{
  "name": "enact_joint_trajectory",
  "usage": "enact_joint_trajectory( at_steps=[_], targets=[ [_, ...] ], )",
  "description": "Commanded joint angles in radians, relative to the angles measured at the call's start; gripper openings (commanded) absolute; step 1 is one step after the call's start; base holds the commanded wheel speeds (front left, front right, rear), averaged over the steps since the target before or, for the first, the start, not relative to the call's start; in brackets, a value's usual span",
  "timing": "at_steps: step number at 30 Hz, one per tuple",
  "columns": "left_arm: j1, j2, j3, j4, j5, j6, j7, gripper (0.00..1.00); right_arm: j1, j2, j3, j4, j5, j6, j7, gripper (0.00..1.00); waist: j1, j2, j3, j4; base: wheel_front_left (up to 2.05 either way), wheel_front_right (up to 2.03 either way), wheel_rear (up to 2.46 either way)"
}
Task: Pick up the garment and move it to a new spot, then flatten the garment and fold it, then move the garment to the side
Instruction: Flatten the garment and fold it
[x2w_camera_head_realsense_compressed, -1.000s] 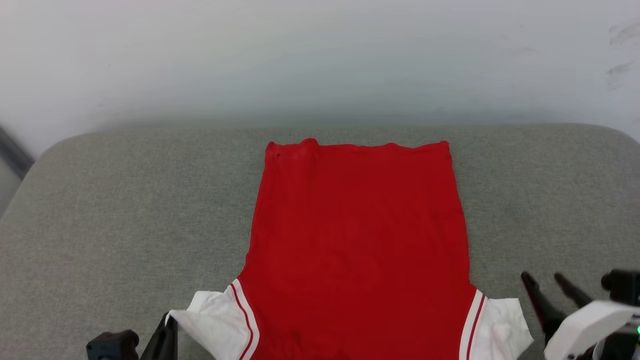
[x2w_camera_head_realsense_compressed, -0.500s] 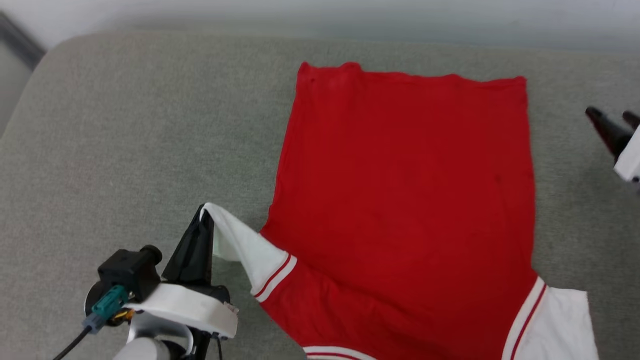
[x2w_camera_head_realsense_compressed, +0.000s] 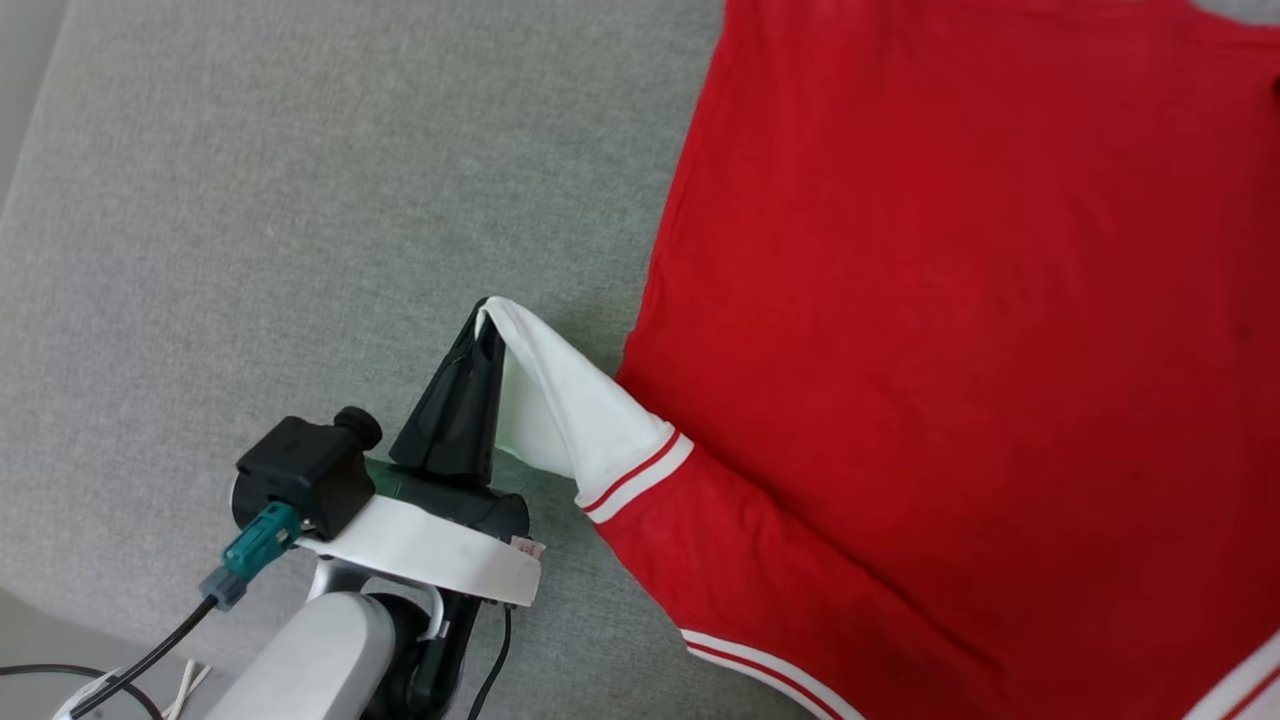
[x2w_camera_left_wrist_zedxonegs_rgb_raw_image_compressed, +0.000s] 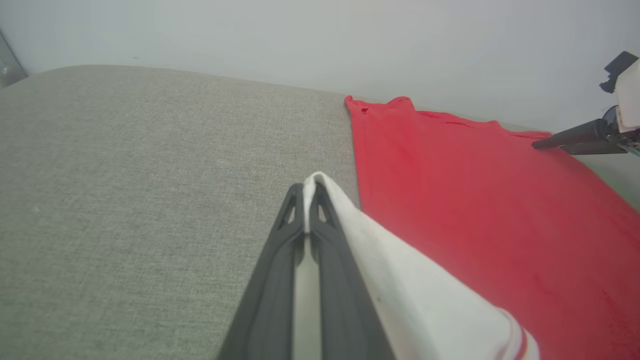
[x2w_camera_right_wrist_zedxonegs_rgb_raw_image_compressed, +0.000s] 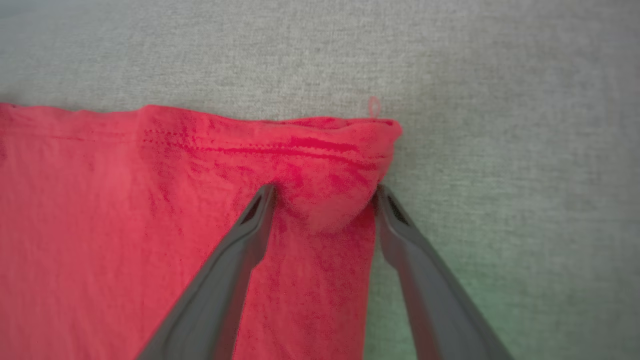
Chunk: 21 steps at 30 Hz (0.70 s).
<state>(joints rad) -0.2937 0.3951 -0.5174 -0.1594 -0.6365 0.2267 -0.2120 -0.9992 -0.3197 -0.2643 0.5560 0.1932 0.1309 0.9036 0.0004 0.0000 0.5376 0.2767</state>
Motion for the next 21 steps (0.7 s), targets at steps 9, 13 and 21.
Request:
enact_joint_trajectory(
  at_steps=[9,13,21],
  targets=[
    [-0.025,-0.016,-0.016,0.039,-0.002,-0.02,-0.009,0.0,0.078,0.065,-0.059,0.102,-0.064,0.0,0.088,0.0,-0.0004,0.0,0.041,0.051,0.0,0.0,0.0],
    [-0.013,-0.015,-0.016,0.061,-0.007,-0.016,-0.008,0.0,0.07,0.03,-0.032,0.054,-0.057,0.0,0.043,0.0,-0.0004,0.0,0.011,0.043,0.0,0.0,0.0],
    [0.057,0.004,-0.004,0.13,-0.024,0.004,-0.008,0.0,0.102,-0.068,0.077,-0.038,-0.013,0.0,-0.015,0.0,-0.0004,0.0,-0.156,-0.013,0.0,0.0,0.0]
  ],
)
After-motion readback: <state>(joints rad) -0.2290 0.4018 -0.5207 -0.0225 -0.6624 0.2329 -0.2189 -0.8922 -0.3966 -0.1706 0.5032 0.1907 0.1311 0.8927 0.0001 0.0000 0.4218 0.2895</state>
